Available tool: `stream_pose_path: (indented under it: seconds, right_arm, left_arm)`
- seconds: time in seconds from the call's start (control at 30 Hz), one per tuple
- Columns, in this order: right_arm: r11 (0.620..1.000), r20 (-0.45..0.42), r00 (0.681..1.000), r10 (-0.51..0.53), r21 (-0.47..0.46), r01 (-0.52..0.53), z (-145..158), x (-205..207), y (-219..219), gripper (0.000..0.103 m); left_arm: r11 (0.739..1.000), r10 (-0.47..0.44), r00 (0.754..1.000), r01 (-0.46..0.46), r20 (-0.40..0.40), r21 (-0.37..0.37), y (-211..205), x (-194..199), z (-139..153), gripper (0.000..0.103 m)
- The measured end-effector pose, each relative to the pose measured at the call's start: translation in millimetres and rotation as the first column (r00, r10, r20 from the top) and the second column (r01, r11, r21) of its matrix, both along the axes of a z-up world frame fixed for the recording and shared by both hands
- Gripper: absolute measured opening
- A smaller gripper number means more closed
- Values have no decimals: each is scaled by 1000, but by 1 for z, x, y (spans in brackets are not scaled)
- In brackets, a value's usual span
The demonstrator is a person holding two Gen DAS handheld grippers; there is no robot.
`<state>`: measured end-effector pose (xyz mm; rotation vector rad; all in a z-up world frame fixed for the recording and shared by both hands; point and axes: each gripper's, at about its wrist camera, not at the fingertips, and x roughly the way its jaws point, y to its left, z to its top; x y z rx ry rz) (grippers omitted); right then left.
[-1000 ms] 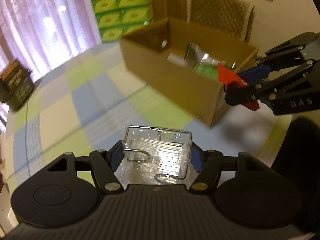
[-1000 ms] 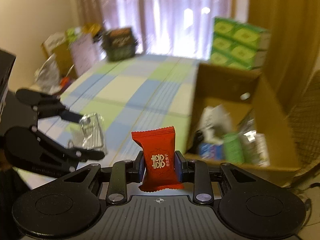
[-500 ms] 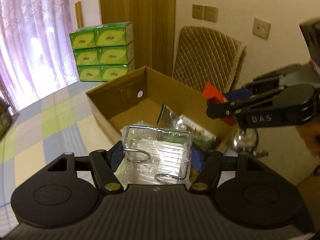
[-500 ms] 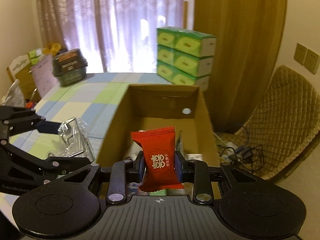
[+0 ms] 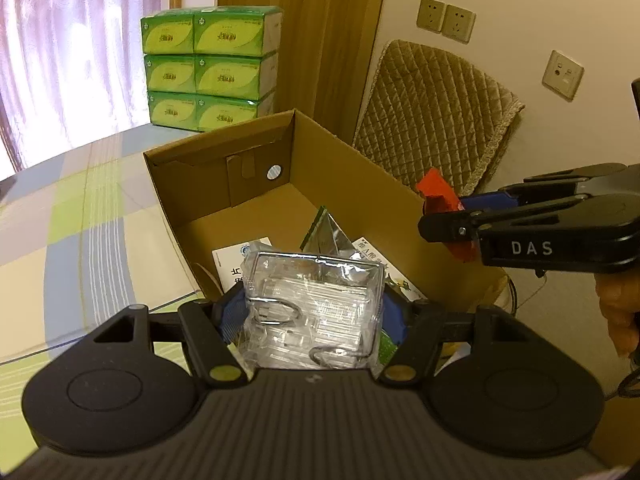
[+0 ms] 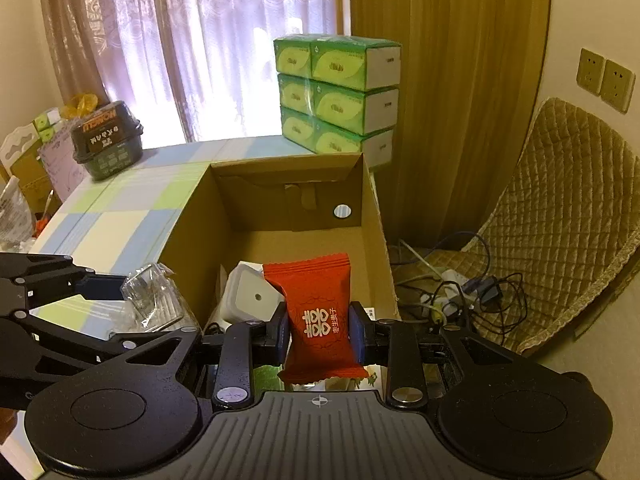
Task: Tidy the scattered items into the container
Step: 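Lower both items into the cardboard box and open both tools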
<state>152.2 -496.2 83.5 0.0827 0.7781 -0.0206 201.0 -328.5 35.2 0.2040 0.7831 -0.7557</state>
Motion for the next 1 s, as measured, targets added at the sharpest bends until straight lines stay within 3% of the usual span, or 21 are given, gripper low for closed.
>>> stream_pose_path:
  seconds: [0.43, 0.63, 1.0]
  right_arm:
    - [1000, -6, 1000, 13, 3, -13, -5, 8, 2, 33]
    - [1000, -17, 1000, 26, 5, -26, -7, 9, 5, 33]
    - [995, -44, 994, 100, 23, -99, -15, 22, 26, 34]
  left_arm:
    - [1000, -19, 1000, 19, 21, -2, 1, 1, 1, 67]
    - [1000, 4, 999, -3, 38, -6, 16, -1, 4, 74]
    - [1000, 27, 999, -27, 33, 14, 40, -5, -1, 74]
